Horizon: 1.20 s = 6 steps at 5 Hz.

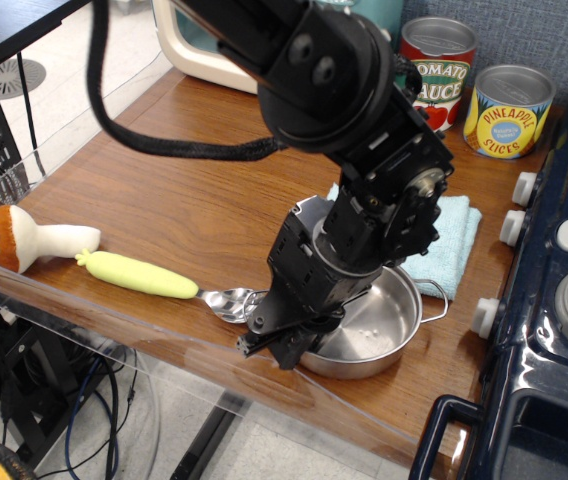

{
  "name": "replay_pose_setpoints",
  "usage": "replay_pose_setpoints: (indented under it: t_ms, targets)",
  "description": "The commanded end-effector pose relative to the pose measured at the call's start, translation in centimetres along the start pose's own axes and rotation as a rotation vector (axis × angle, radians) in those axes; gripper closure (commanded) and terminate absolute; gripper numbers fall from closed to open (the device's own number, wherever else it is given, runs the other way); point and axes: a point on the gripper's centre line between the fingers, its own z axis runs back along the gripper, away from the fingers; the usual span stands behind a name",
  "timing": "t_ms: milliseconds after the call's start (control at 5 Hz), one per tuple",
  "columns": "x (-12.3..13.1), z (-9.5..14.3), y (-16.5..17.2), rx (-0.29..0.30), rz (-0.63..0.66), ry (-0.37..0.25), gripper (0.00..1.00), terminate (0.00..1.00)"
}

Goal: Pick up the pot and move it close to the microwave.

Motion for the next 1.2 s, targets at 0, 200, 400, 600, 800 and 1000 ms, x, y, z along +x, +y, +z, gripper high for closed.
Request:
replay_pose_setpoints:
  t_ms: [0,200,400,600,800,1000]
  targets:
    - [2.1,5.5,-1.0,-0.174,0.045,0.03,1.0,0.0]
    - [4.1,6.3,-1.5,-0.184,0.116,0.041,1.0,0.0]
    - [7.6,6.3,-2.3,-0.189,0.23,0.04,1.0,0.0]
    - [12.1,5.8,-2.9,-0.174,0.357,0.027,1.0,0.0]
    - [16.8,4.4,-2.1,-0.152,0.517,0.029,1.0,0.0]
    - [20.2,2.7,-0.8,-0.092,0.675,0.004,1.0,0.0]
